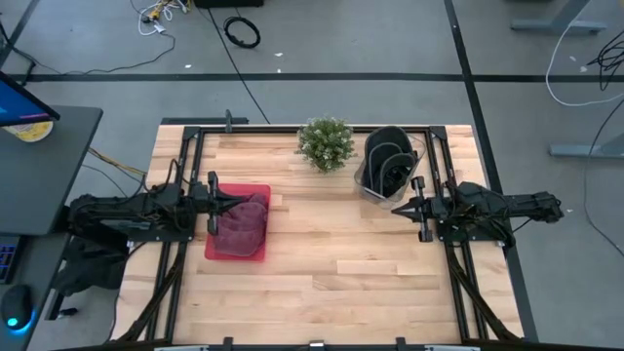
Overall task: Pick & Place hat
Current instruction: Return to Home Position
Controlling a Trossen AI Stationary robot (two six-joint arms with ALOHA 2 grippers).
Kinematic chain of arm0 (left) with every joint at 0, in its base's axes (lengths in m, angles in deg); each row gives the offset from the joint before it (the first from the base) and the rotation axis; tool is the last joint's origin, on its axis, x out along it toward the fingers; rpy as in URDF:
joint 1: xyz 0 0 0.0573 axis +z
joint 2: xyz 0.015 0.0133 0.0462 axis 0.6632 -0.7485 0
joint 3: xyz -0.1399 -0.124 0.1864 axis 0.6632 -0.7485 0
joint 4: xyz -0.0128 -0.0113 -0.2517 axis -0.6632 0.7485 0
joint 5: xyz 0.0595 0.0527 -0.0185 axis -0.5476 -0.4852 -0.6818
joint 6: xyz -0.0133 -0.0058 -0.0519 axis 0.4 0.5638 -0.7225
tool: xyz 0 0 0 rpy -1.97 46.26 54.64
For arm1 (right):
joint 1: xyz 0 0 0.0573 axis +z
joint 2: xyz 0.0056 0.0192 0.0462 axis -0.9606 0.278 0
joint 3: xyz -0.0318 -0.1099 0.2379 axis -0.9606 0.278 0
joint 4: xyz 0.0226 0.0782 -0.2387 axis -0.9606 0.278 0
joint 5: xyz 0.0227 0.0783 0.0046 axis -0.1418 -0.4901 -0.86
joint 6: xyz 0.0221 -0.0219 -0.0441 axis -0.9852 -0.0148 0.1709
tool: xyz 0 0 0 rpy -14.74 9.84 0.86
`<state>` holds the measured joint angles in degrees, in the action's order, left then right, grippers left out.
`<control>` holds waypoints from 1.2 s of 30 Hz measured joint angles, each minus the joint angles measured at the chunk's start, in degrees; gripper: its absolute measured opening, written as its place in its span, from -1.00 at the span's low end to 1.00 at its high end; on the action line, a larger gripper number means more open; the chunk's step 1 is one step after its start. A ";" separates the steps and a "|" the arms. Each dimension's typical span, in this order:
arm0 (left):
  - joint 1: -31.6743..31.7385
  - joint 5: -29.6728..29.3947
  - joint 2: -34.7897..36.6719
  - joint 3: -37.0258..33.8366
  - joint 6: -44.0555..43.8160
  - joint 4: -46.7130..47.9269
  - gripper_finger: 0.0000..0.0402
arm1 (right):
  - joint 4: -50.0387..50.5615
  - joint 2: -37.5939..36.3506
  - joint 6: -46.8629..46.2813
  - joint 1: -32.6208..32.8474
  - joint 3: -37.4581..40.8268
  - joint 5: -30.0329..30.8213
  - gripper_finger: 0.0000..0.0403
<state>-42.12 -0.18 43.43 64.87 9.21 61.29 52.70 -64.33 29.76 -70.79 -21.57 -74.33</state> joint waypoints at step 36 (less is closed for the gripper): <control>0.00 -0.01 0.00 0.04 0.01 0.02 -0.95 | 0.87 1.20 -1.27 0.00 0.00 3.45 -0.98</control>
<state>-42.12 -0.18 43.43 64.91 9.22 61.31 53.57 -63.13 28.49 -70.79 -21.57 -70.88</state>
